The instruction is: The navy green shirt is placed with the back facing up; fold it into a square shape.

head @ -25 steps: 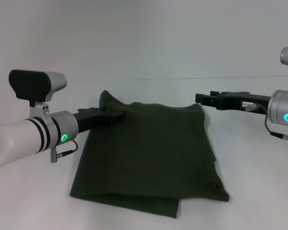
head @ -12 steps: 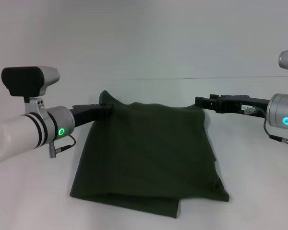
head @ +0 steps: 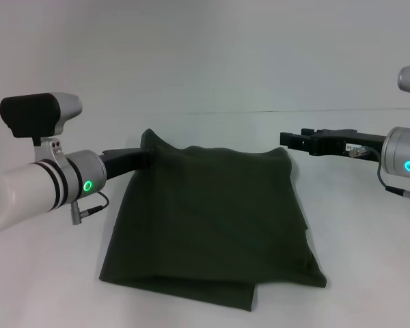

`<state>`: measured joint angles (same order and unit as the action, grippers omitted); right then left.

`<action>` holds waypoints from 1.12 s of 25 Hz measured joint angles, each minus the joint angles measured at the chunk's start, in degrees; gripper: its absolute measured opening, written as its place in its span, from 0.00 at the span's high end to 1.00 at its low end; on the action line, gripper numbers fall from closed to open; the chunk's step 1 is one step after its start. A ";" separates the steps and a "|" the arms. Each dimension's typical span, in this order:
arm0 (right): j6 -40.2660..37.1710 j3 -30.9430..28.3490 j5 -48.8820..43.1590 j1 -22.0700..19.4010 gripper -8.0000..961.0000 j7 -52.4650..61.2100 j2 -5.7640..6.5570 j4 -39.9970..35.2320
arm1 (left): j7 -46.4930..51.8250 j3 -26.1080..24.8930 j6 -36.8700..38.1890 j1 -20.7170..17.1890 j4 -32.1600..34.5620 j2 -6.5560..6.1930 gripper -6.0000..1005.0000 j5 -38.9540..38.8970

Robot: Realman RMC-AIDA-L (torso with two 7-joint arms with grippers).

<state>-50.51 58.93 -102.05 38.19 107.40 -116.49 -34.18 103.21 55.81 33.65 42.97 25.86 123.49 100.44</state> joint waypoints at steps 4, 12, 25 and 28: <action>-0.15 0.05 -0.68 0.12 0.37 0.00 0.03 -0.13 | 0.12 0.00 -0.19 -0.07 -0.06 0.05 0.99 0.22; 0.01 -0.09 -1.30 0.30 0.37 -0.01 -0.08 0.03 | 0.15 0.36 -0.51 -0.16 0.20 0.09 1.00 0.35; -0.36 0.12 -1.89 0.11 0.37 3.35 0.77 0.72 | 0.15 -1.55 -0.46 -1.24 1.40 -0.27 0.91 -0.07; -0.46 -0.20 -2.38 -0.05 0.37 3.71 0.83 0.57 | 0.15 -1.70 -0.26 -1.39 1.53 -0.30 0.81 0.20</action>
<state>-50.97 58.73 -104.43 38.15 111.11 -115.67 -33.60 103.36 54.11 33.40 41.59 27.40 123.19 100.64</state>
